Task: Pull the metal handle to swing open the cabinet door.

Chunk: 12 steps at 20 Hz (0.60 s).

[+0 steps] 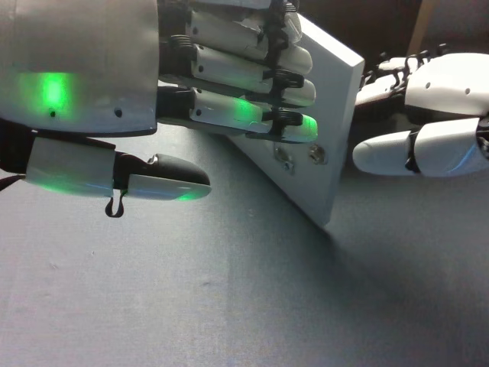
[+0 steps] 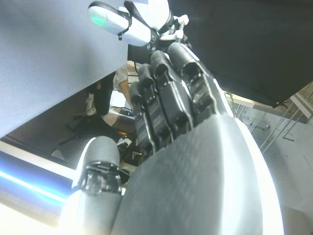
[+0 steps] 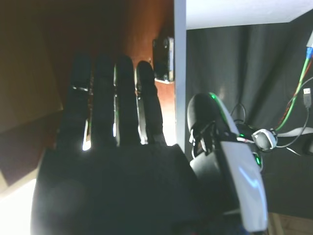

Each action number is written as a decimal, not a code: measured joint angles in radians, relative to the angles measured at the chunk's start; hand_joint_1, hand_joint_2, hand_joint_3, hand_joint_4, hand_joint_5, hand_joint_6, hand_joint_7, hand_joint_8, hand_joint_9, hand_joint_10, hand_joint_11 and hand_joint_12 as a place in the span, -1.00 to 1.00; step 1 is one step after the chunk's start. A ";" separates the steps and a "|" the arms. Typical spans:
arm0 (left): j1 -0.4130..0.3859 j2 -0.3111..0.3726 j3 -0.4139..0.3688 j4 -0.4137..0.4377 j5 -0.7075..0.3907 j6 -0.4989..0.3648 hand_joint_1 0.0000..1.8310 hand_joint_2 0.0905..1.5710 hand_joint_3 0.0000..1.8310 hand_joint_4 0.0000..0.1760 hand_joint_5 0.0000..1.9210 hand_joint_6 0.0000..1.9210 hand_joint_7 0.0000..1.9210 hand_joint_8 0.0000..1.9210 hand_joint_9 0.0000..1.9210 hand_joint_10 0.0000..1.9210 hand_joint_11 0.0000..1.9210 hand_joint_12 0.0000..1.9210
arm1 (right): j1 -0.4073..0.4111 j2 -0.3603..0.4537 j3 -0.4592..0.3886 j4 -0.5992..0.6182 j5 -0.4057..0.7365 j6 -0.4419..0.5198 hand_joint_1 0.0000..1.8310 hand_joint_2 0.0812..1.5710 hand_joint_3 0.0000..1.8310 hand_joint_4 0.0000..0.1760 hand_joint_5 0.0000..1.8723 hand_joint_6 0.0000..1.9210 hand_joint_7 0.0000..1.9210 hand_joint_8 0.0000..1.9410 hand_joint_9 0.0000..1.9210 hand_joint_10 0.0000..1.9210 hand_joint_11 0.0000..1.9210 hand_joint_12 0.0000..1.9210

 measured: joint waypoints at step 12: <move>0.000 0.000 0.000 0.000 -0.001 0.000 -1.00 0.93 -1.00 -1.00 -0.55 -1.00 -0.53 -1.00 -0.55 -1.00 -0.93 -0.10 | 0.018 -0.010 0.006 -0.078 0.021 0.000 -1.00 0.97 -0.97 -1.00 -0.59 -0.99 -0.60 -1.00 -0.64 -1.00 -1.00 -0.06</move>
